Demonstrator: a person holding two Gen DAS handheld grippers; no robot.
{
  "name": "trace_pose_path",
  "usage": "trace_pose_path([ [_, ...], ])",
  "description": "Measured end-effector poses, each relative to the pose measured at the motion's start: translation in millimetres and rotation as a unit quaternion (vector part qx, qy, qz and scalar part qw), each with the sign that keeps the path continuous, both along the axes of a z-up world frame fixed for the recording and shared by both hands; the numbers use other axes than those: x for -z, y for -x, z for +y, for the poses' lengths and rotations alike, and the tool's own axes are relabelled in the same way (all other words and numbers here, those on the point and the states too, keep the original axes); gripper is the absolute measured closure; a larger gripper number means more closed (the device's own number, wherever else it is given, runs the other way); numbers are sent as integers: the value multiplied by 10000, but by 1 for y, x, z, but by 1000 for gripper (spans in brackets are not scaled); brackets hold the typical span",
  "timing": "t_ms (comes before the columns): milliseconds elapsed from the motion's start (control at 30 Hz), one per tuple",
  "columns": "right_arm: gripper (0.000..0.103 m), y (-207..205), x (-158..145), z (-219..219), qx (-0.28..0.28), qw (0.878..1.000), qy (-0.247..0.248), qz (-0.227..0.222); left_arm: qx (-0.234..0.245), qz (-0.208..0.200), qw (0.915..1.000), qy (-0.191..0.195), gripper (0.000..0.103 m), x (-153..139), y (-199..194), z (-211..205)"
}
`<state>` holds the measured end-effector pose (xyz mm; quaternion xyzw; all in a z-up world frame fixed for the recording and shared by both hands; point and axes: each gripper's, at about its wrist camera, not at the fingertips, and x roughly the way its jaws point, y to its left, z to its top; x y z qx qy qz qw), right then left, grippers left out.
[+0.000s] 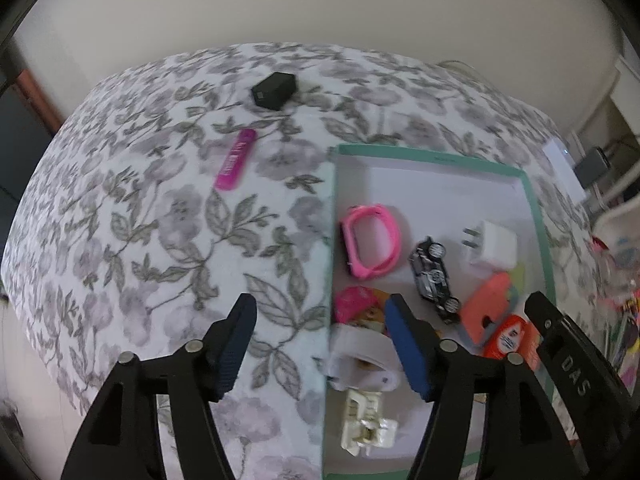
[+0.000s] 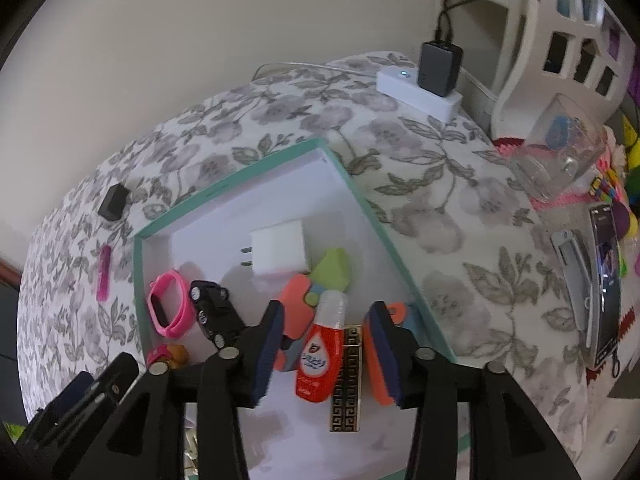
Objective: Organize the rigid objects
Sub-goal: 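Open both tools to drop the earbud case and spray bottle into the tray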
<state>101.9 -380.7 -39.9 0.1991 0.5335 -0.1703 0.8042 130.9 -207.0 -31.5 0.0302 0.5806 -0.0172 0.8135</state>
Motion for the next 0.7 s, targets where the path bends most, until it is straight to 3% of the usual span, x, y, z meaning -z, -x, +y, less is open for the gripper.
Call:
trace_pose_path([
  [100, 43, -2, 0, 6, -96, 9999, -16, -31, -183, -17, 9998, -35, 26, 0, -2, 8],
  [267, 35, -6, 1, 19, -305, 9995, 53, -14, -477, 83, 9987, -179, 23, 6, -5, 19],
  [333, 31, -7, 1, 22, -357, 9993, 62, -23, -591, 135, 9979, -233, 13, 9, -5, 24],
  [700, 12, -11, 3, 35, -592, 9980, 232, 9, -1155, 412, 9917, -396, 13, 24, -8, 50],
])
